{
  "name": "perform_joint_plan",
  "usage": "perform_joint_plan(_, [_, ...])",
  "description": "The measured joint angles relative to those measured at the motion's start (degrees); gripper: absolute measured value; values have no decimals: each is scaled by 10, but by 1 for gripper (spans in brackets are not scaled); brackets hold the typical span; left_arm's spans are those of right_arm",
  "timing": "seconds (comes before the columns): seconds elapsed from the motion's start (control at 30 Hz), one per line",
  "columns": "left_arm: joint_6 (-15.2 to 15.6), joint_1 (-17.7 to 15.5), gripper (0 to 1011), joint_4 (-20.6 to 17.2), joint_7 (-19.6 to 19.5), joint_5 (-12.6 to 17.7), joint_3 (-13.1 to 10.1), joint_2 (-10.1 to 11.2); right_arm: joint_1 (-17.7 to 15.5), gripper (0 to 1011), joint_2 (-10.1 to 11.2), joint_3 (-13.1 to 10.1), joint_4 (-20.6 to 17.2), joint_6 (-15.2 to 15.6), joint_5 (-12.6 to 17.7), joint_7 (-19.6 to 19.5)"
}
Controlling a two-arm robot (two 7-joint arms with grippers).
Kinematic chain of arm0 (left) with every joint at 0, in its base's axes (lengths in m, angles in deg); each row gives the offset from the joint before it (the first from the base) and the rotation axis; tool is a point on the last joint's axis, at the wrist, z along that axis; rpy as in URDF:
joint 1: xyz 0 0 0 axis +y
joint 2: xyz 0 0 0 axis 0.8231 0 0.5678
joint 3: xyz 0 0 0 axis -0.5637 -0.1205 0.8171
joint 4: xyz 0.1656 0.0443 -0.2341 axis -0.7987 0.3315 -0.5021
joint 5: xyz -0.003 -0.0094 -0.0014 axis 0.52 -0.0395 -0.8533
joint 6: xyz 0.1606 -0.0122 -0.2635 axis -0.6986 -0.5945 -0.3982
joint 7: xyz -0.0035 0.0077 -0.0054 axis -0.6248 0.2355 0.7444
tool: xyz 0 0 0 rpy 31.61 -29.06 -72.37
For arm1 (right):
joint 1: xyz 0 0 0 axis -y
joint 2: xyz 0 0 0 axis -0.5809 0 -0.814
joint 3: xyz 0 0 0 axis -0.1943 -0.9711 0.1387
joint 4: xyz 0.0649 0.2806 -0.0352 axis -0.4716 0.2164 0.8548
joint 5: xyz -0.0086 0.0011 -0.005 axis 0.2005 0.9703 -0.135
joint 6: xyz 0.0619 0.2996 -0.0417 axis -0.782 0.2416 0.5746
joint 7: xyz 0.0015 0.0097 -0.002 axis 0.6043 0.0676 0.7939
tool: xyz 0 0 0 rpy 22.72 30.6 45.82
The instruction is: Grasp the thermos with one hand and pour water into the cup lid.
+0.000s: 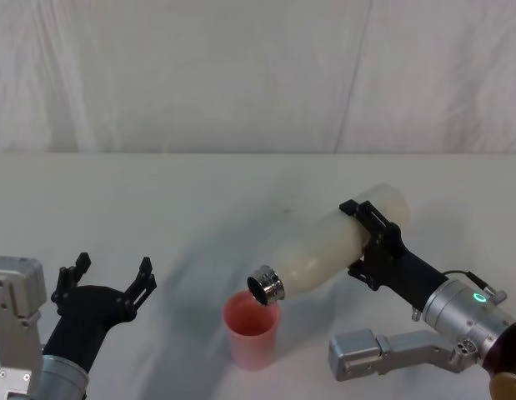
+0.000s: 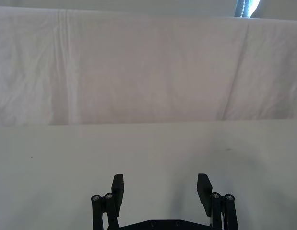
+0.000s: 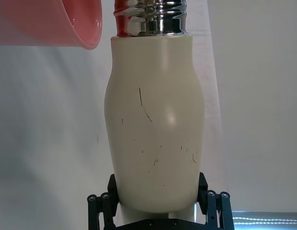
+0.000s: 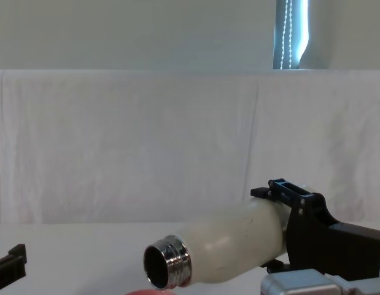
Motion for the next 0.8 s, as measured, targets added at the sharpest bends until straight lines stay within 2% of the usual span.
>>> perform_joint_plan(0.8, [0, 0, 1001, 0, 0, 0, 0, 0, 4, 962, 1, 4, 1, 2, -4, 0])
